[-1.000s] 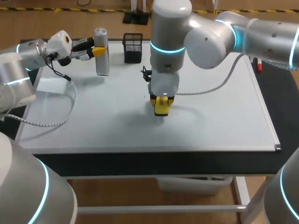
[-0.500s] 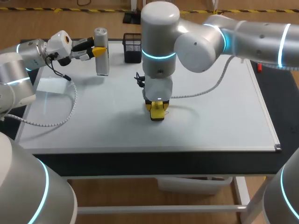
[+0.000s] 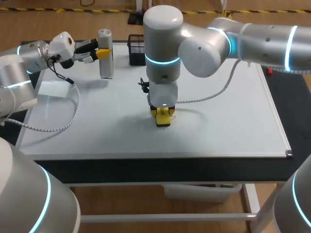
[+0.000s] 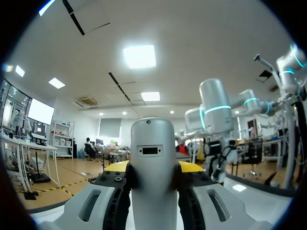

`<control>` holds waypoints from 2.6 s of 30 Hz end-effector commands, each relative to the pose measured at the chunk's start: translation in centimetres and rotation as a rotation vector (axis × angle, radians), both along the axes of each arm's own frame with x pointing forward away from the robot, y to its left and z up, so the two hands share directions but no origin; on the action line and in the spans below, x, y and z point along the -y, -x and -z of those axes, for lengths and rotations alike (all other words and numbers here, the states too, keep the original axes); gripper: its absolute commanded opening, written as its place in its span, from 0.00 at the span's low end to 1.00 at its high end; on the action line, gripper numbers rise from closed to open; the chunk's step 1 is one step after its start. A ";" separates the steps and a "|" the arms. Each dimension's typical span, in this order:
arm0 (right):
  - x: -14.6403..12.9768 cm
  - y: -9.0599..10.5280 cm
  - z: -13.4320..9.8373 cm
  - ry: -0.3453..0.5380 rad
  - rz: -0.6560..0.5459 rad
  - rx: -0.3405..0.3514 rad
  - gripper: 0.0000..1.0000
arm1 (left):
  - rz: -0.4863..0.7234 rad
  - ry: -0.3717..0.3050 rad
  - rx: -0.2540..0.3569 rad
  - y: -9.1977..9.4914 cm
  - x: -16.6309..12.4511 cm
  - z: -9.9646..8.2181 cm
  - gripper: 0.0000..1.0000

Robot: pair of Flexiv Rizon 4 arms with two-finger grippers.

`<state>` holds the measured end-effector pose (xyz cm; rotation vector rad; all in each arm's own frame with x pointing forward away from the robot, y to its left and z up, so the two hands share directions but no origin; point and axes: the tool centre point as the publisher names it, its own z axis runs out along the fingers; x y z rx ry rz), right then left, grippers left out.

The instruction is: Pick up the inspection probe, press it on each red-marked spot on the whiteboard one by one, put down the probe, pick up the eraser, and wipe off all the red marks.

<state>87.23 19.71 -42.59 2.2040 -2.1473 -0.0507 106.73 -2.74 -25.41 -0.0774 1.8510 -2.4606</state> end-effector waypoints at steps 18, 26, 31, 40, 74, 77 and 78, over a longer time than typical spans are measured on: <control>3.1 -0.1 0.5 0.013 0.068 0.008 0.00 | 0.006 0.002 0.000 -0.2 -0.1 0.0 0.00; 4.4 -0.1 0.6 0.017 0.096 0.006 0.00 | 0.006 0.002 0.000 -0.2 -0.1 0.0 0.00; 5.1 0.0 0.6 0.020 0.111 0.006 0.00 | 0.006 0.002 0.000 -0.2 -0.1 0.0 0.00; 5.9 -0.4 -0.4 0.016 0.125 0.013 0.00 | 0.006 0.002 0.000 -0.2 -0.1 0.0 0.00; 7.2 -4.2 -5.7 0.014 0.142 0.040 0.00 | 0.006 0.002 0.000 -0.2 -0.1 0.0 0.00; 7.2 -4.2 -5.7 0.014 0.142 0.040 0.00 | 0.006 0.002 0.000 -0.2 -0.1 0.0 0.00; 7.3 -4.3 -5.6 0.009 0.129 0.034 0.00 | 0.006 0.002 0.000 -0.2 -0.1 0.0 0.00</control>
